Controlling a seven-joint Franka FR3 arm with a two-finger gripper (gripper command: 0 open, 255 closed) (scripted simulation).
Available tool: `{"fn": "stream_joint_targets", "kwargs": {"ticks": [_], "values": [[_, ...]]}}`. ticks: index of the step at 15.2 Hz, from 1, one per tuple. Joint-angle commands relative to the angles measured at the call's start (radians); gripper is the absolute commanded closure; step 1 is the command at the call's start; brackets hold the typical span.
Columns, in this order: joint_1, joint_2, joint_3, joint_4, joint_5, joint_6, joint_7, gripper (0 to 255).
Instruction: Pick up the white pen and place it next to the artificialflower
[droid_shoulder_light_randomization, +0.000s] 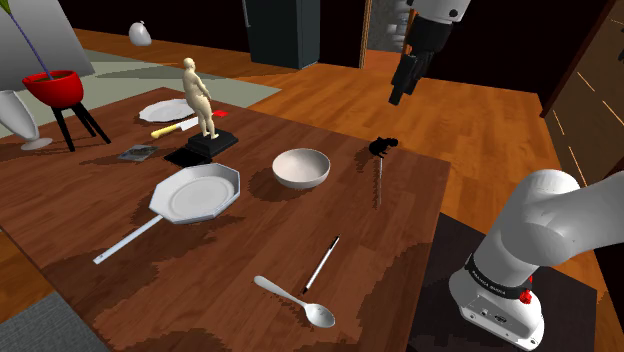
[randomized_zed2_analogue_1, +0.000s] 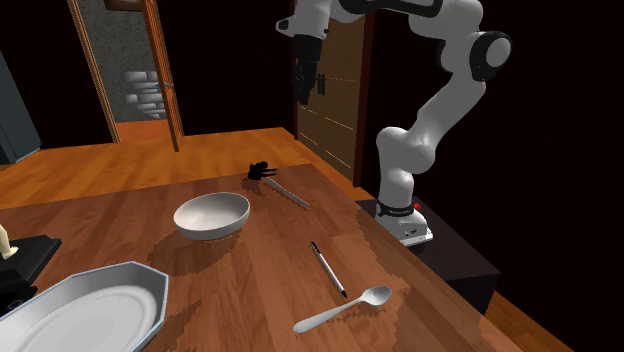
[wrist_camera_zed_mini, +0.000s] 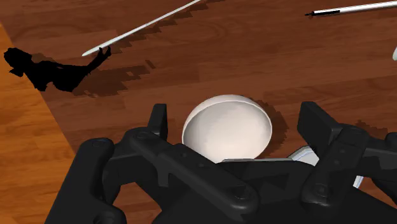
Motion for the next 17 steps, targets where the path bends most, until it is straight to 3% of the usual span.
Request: {"fn": "stream_joint_targets", "kwargs": {"ticks": [1,9,17], "values": [[0.0,0.0,0.0,0.0,0.0,0.0,0.0,0],[-0.066,-0.072,0.251,-0.146,0.103,-0.007,0.457,0],[-0.129,0.002,0.522,-0.166,0.254,0.008,0.92,0]]}}
